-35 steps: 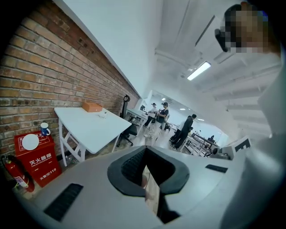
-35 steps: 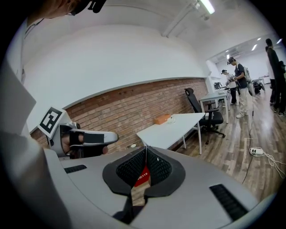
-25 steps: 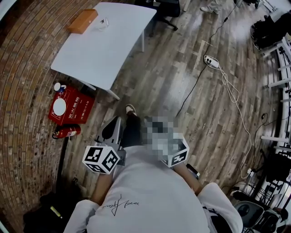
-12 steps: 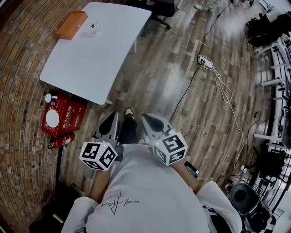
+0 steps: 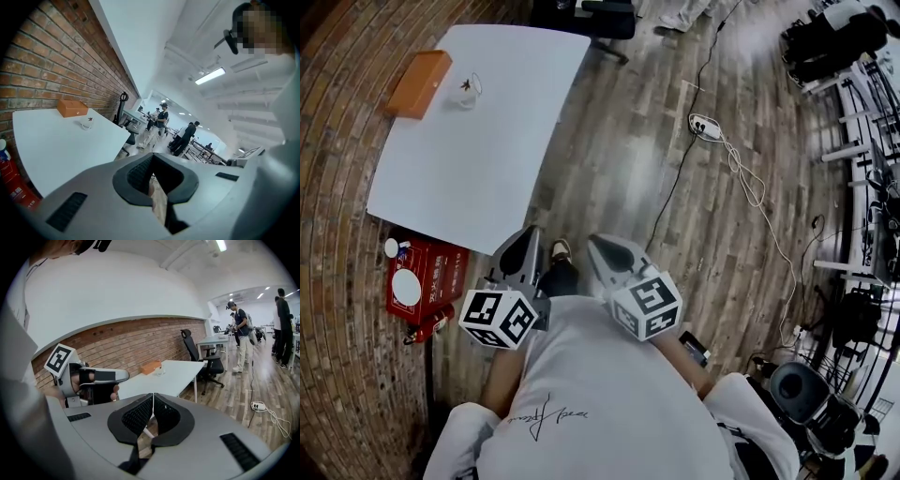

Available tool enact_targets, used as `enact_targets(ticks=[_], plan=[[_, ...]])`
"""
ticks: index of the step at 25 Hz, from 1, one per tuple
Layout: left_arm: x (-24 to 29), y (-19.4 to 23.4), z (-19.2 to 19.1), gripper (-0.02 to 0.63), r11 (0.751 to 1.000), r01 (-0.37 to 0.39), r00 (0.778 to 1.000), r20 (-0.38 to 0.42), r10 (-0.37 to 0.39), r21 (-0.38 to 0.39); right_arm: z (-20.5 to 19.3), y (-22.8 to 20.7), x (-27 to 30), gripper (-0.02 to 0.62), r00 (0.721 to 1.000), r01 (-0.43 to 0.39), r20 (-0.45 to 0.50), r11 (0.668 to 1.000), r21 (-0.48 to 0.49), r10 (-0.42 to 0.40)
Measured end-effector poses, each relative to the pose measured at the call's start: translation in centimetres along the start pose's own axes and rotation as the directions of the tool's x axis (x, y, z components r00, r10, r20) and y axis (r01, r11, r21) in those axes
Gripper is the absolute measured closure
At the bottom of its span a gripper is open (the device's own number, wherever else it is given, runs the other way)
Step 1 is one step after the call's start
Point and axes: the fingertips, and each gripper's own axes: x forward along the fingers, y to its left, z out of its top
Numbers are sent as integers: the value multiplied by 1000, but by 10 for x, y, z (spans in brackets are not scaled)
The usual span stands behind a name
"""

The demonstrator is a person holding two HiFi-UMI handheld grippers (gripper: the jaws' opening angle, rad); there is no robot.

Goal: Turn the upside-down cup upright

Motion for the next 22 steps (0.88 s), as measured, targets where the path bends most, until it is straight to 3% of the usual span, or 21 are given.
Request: enact_targets(ticks=[5,12,22], plan=[[17,19,33,598,1000,18,998,60,-19,17,28,-5,33,574,1000,10,21,1000,-22,-10],[30,51,56,598,1000,12,998,69,-13,18,57,0,75,574,999,-11,35,998,-55,13],[19,92,84,598,995,-85,981,170,92,-50,74,16,118,574,995,-103,-15,989,-105,102]])
